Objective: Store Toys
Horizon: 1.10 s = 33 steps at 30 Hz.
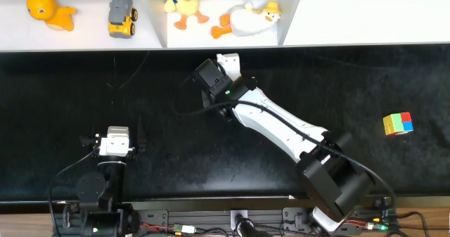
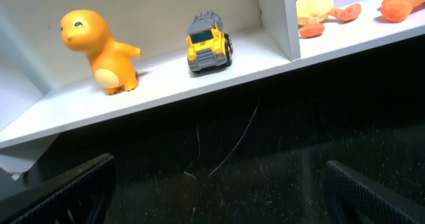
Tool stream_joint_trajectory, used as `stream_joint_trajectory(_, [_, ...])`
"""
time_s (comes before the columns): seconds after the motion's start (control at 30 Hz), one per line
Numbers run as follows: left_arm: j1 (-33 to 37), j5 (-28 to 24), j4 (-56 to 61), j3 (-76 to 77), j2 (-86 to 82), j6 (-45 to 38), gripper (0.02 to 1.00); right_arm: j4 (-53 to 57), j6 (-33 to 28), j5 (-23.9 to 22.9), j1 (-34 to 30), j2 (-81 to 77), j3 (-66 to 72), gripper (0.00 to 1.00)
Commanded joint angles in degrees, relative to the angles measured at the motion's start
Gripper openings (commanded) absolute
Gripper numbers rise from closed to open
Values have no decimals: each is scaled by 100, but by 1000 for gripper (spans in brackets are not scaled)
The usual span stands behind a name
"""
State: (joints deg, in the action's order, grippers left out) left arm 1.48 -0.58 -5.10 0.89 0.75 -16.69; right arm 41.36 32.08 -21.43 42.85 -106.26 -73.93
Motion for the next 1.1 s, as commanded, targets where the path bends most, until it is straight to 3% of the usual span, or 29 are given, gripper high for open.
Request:
stream_joint_trajectory(0.03, [-33,70,24,-44,-59,59,998,-26,-83,-107,20,-96,-162,998])
stream_joint_trajectory(0.7, [-33,70,24,-44,-59,59,998,-144,-76,341,20,-636,-162,910])
stream_joint_trajectory(0.83, [-33,70,24,-44,-59,61,998,-212,-81,334,20,-636,-162,774])
stream_joint_trajectory(0.97, [-33,70,24,-44,-59,61,998,-319,-76,341,20,-636,-162,522])
stream_joint_trajectory(1.1, [-33,70,24,-44,-59,61,998,-393,-76,341,20,-636,-162,386])
